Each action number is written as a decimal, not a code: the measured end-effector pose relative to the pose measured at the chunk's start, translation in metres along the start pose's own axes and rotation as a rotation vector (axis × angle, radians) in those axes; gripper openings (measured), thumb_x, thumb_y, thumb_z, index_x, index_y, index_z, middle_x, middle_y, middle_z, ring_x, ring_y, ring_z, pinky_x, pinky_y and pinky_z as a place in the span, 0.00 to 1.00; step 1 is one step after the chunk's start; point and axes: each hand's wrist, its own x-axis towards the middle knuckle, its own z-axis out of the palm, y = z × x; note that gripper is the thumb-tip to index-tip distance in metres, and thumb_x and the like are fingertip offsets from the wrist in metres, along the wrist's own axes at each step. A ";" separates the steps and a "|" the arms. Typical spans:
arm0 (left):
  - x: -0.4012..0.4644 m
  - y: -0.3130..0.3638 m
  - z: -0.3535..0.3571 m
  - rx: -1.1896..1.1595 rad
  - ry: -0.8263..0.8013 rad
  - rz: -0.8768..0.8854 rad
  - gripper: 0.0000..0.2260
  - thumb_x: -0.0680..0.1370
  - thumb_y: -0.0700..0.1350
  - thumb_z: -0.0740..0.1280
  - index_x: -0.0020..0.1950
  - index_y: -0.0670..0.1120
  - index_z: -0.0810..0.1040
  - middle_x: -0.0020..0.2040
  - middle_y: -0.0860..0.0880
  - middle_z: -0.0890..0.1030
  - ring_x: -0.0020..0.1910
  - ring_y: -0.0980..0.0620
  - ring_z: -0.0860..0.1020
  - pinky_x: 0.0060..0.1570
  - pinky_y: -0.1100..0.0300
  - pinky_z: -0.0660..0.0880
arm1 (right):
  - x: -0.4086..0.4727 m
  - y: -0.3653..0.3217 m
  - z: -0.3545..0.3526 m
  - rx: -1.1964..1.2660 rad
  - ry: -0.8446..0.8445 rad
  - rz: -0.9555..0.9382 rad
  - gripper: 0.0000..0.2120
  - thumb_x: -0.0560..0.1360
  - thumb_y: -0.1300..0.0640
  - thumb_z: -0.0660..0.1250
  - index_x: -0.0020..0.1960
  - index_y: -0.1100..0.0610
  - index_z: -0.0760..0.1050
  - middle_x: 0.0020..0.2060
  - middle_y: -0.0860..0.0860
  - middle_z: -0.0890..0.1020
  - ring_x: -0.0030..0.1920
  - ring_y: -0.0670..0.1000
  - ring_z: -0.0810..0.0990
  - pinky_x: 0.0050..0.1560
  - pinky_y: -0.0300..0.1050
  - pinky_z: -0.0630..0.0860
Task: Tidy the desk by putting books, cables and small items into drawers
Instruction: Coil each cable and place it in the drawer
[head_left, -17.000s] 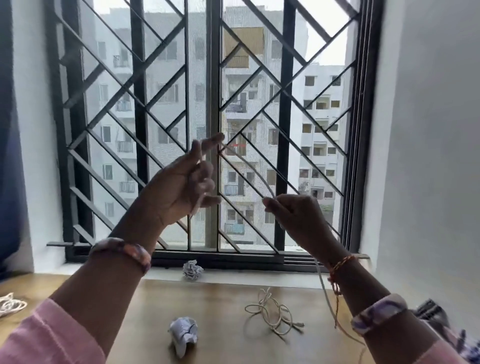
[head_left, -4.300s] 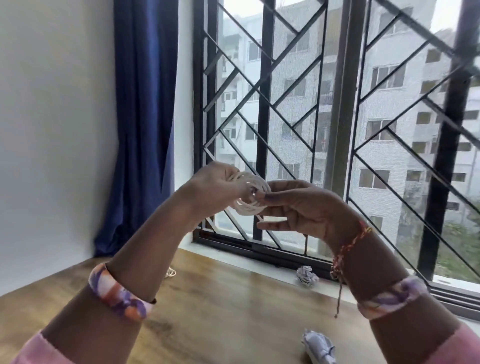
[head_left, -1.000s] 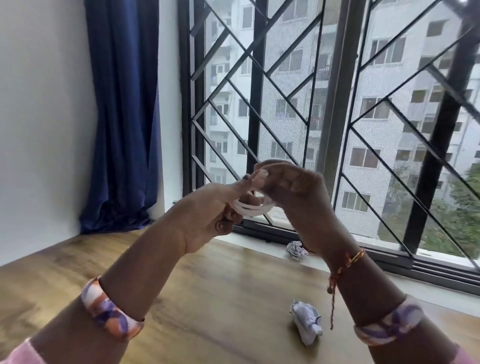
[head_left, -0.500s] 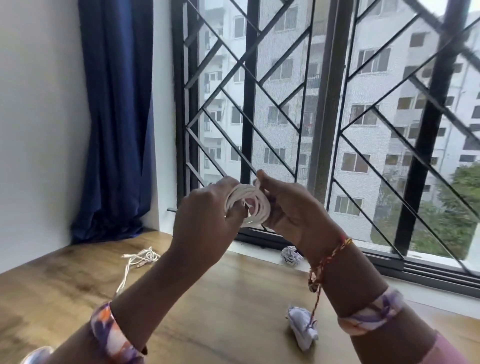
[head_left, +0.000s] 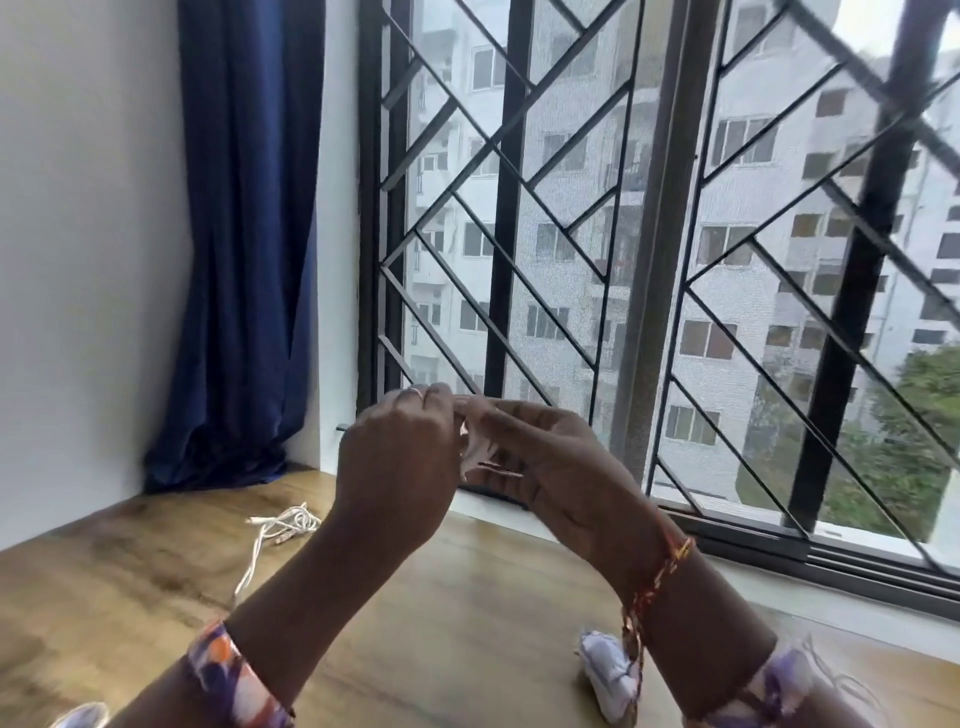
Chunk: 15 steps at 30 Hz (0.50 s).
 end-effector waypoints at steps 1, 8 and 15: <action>0.000 -0.003 -0.001 -0.030 -0.028 -0.026 0.07 0.65 0.39 0.74 0.40 0.41 0.79 0.31 0.44 0.80 0.28 0.44 0.79 0.25 0.59 0.72 | -0.001 0.006 0.003 -0.071 0.011 -0.059 0.13 0.66 0.61 0.72 0.47 0.68 0.79 0.40 0.61 0.80 0.41 0.55 0.78 0.51 0.50 0.75; -0.009 -0.027 -0.019 -0.504 -0.014 -0.199 0.14 0.68 0.57 0.67 0.38 0.47 0.83 0.26 0.53 0.79 0.25 0.55 0.76 0.26 0.57 0.75 | 0.005 0.017 0.023 -0.360 0.089 -0.082 0.08 0.77 0.62 0.64 0.45 0.64 0.79 0.37 0.57 0.79 0.39 0.52 0.77 0.40 0.45 0.76; -0.018 -0.030 -0.026 -0.989 -0.081 -0.527 0.04 0.69 0.41 0.73 0.43 0.45 0.84 0.35 0.48 0.85 0.34 0.54 0.82 0.37 0.64 0.79 | 0.004 0.008 0.023 -0.349 0.005 0.086 0.04 0.74 0.61 0.68 0.47 0.60 0.76 0.35 0.52 0.82 0.32 0.44 0.81 0.39 0.43 0.75</action>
